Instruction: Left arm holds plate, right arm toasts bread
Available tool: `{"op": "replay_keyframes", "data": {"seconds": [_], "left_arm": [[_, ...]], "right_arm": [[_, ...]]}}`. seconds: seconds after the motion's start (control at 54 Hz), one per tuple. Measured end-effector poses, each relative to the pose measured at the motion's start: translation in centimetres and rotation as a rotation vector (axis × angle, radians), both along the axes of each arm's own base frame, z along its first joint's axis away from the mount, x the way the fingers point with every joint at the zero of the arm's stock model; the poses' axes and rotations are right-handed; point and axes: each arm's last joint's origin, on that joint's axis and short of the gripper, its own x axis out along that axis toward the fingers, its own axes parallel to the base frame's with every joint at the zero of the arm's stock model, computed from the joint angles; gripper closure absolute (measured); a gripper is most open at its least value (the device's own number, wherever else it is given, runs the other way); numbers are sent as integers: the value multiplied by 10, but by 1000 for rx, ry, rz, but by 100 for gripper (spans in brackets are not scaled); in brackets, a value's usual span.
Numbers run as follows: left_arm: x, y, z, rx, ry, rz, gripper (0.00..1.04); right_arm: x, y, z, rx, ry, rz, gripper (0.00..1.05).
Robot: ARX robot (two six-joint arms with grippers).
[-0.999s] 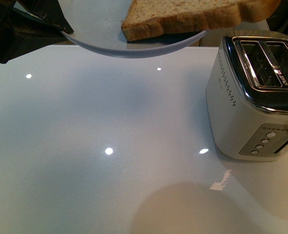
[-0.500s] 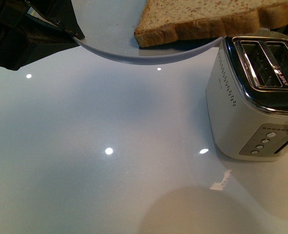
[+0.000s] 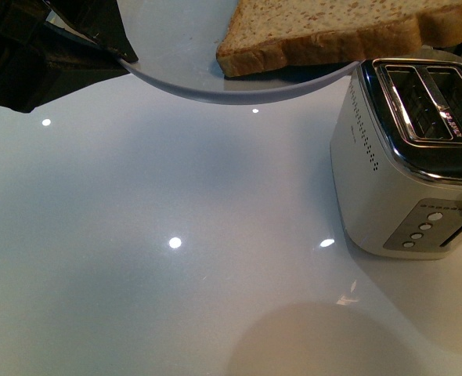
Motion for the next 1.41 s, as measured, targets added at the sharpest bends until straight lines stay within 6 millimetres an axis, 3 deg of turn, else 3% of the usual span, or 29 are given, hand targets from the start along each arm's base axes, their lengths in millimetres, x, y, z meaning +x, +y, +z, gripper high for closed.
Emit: {"op": "replay_keyframes", "data": {"seconds": [0.296,0.426,0.537,0.777,1.184,1.406], "left_arm": [[0,0,0,2,-1,2,102],[0,0,0,1,-1,2,102],[0,0,0,2,-1,2,102],[0,0,0,2,-1,2,102],[0,0,0,2,-1,2,102],[0,0,0,2,-1,2,102]], "right_arm": [[59,8,38,157,-91,51,9],[95,28,50,308,-110,105,9],[113,54,52,397,-89,137,9],[121,92,39,515,-31,195,9],[124,104,31,617,-8,210,9],[123,107,32,626,-9,222,40]]}}
